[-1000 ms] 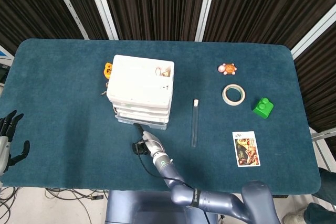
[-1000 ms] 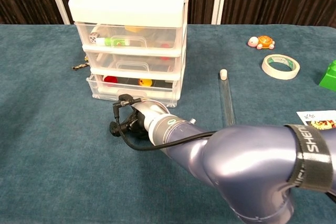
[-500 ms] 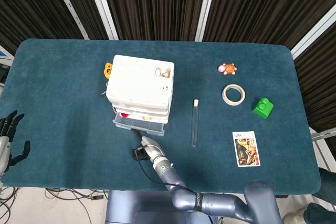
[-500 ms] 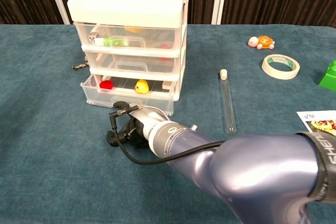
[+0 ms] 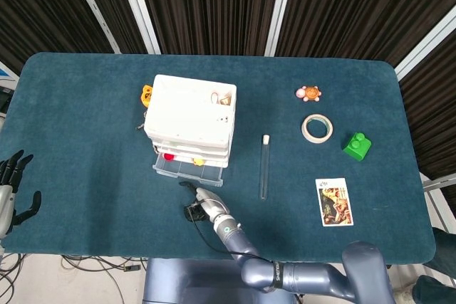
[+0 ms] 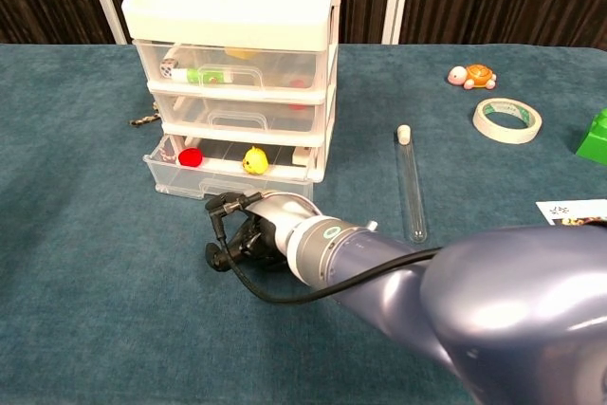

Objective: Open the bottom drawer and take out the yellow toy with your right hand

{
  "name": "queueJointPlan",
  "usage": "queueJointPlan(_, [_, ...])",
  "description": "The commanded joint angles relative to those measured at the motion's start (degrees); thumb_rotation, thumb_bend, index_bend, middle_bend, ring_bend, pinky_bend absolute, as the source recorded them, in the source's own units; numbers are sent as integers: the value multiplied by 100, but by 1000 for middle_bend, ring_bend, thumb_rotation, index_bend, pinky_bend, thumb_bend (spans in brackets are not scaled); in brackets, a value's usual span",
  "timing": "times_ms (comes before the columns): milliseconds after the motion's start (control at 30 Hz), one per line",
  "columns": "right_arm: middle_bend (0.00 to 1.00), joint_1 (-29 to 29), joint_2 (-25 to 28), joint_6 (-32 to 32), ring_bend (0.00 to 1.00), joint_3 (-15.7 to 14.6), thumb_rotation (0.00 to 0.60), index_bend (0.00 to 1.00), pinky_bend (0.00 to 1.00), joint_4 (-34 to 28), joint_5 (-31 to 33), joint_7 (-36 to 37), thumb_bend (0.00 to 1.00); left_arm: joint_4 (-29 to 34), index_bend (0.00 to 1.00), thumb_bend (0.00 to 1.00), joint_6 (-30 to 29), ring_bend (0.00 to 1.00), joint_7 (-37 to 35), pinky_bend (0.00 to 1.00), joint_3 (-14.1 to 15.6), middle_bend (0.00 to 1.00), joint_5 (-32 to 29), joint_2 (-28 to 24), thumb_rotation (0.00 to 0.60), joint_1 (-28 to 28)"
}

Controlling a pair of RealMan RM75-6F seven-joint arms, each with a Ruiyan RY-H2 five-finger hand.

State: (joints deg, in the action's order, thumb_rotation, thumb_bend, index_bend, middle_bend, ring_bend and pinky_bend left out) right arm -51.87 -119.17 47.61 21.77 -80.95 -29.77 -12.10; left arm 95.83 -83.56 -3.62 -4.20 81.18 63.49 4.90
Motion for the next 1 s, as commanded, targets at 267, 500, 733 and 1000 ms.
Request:
queueJointPlan(267, [964, 175, 666, 312, 975, -10, 600, 132, 1000, -1033, -418, -89, 624, 7, 85, 478, 9, 0, 9, 0, 6, 0, -7, -2, 600, -2])
queueJointPlan(500, [964, 198, 966, 586, 975, 27, 600, 132, 1000, -1398, -502, -207, 624, 13, 85, 478, 23, 0, 26, 0, 10, 0, -13, 0, 600, 1])
queueJointPlan(733, [966, 45, 1004, 672, 977, -25, 600, 132, 1000, -1295, -391, -431, 623, 20, 85, 478, 19, 0, 24, 0, 12, 0, -10, -2, 600, -3])
queueJointPlan(1000, [969, -173, 907, 699, 981, -124, 600, 132, 1000, -1122, 56, -756, 623, 30, 85, 478, 30, 0, 12, 0, 4, 0, -27, -11, 600, 0])
